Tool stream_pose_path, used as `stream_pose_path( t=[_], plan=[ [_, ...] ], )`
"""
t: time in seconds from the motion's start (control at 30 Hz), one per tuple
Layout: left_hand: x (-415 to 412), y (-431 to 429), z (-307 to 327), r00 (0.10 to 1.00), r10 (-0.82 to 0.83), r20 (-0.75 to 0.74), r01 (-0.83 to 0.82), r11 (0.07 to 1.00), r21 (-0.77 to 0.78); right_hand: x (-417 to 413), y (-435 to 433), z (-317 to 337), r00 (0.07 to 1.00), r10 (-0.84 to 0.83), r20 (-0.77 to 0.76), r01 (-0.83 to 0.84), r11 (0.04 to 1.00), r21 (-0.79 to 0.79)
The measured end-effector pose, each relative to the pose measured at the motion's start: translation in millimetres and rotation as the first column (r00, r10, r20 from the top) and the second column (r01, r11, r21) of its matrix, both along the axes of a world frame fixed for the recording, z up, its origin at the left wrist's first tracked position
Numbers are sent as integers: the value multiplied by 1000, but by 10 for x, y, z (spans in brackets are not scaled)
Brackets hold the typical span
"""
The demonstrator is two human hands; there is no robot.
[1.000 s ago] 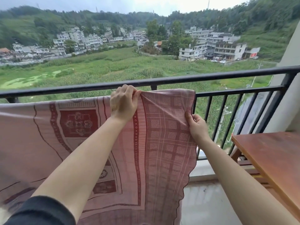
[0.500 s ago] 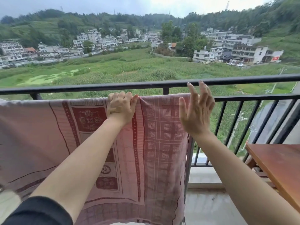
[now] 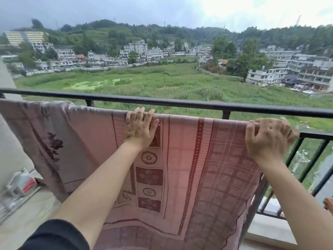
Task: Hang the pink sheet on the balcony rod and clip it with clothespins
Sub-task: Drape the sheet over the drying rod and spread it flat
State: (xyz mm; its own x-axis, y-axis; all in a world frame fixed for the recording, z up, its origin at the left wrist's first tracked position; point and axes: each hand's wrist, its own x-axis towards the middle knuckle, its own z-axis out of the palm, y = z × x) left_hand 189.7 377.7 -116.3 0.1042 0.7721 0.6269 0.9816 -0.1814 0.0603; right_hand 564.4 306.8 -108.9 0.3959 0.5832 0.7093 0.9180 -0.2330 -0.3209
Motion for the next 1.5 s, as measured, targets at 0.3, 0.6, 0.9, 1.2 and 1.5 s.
stream_pose_path(
  t=[0.3, 0.6, 0.9, 1.2, 1.5],
  plan=[
    [-1922, -167, 22, 998, 63, -14, -65, 974, -218, -2092, 369, 58, 972, 234, -4, -234, 972, 0],
    [-4143, -347, -182, 857, 409, 315, -293, 887, -356, -4827, 882, 101, 770, 629, 102, -628, 777, -54],
    [-5681, 241, -193, 821, 491, 291, -428, 867, -255, -6999, 1422, 179, 581, 777, 243, -791, 609, -56],
    [-6587, 1486, 195, 912, 351, 214, -349, 936, -48, -7964, 2033, 342, 668, 710, 222, -634, 700, -329],
    [-7204, 1902, 579, 984, 3, 176, -83, 891, 446, -8483, 2128, 390, 749, 582, 315, -530, 813, -241]
  ],
)
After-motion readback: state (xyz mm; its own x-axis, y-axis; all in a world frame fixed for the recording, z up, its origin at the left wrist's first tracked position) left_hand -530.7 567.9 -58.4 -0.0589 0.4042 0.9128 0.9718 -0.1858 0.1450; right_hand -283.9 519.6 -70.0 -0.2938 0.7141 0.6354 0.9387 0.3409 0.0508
